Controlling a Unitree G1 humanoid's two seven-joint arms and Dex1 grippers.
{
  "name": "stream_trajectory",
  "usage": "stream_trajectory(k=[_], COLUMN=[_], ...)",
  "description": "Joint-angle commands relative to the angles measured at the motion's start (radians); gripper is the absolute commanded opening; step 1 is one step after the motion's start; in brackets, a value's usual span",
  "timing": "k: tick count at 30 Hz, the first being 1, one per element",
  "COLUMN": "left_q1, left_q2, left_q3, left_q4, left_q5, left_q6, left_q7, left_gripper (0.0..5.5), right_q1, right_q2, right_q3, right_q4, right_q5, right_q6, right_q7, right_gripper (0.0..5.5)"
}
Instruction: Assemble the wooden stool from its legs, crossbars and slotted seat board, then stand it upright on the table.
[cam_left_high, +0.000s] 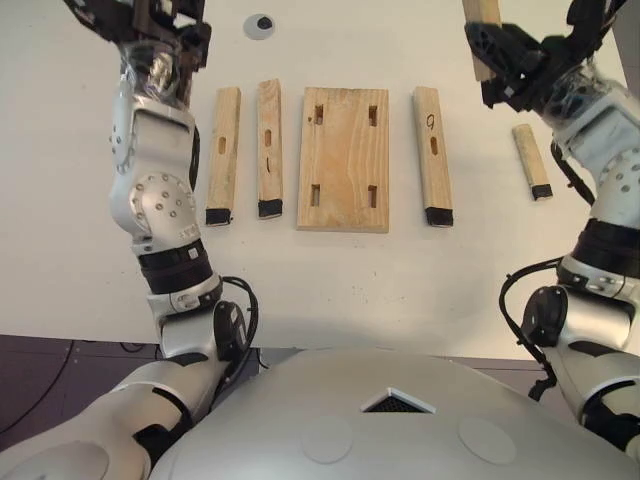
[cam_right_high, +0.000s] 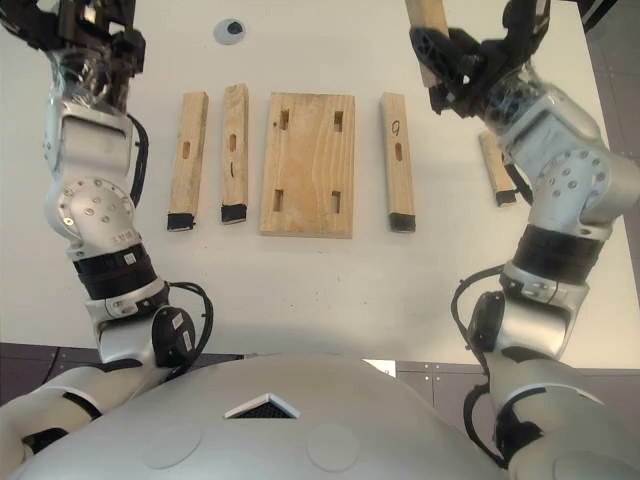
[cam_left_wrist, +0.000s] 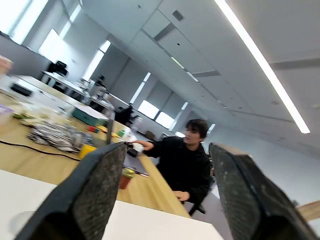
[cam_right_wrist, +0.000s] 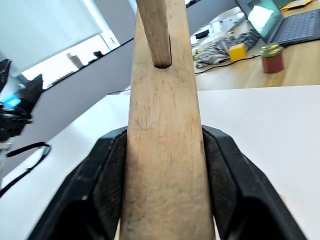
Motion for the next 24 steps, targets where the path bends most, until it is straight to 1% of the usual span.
stream_trajectory(k=[1, 3, 4, 10, 13, 17, 20, 24], left_q1=[-0.160, -0.210, -0.222, -0.238, -0.226, -0.192, -0.188, -0.182], left_q2=[0.000, 0.028, 0.041, 0.088, 0.090, 0.083, 0.088, 0.092], left_q3=[0.001, -0.031, -0.045, -0.051, -0.044, 0.001, 0.027, 0.021], left_q4=[0.087, 0.125, 0.134, 0.153, 0.144, 0.118, 0.109, 0.099], left_q5=[-0.202, -0.221, -0.228, -0.255, -0.274, -0.437, -0.505, -0.512], left_q6=[0.148, 0.206, 0.232, 0.308, 0.324, 0.404, 0.408, 0.399], left_q7=[-0.063, -0.122, -0.152, -0.226, -0.231, -0.222, -0.200, -0.192], left_gripper=[3.65, 3.98, 4.05, 4.05, 4.05, 4.05, 4.05, 4.05], right_q1=[-0.111, -0.120, -0.125, -0.179, -0.179, -0.179, -0.175, -0.160], right_q2=[-0.030, -0.035, -0.036, -0.053, -0.078, -0.103, -0.124, -0.152], right_q3=[-0.039, -0.036, -0.027, -0.026, -0.007, 0.048, 0.077, 0.107], right_q4=[-0.020, -0.059, -0.067, -0.049, -0.030, -0.017, -0.027, -0.065], right_q5=[0.167, 0.240, 0.264, 0.419, 0.442, 0.390, 0.379, 0.388], right_q6=[0.133, 0.189, 0.205, 0.289, 0.307, 0.282, 0.277, 0.274], right_q7=[0.055, 0.083, 0.102, 0.176, 0.226, 0.290, 0.339, 0.400], right_gripper=[2.04, 2.04, 2.04, 2.04, 2.04, 2.04, 2.04, 2.04])
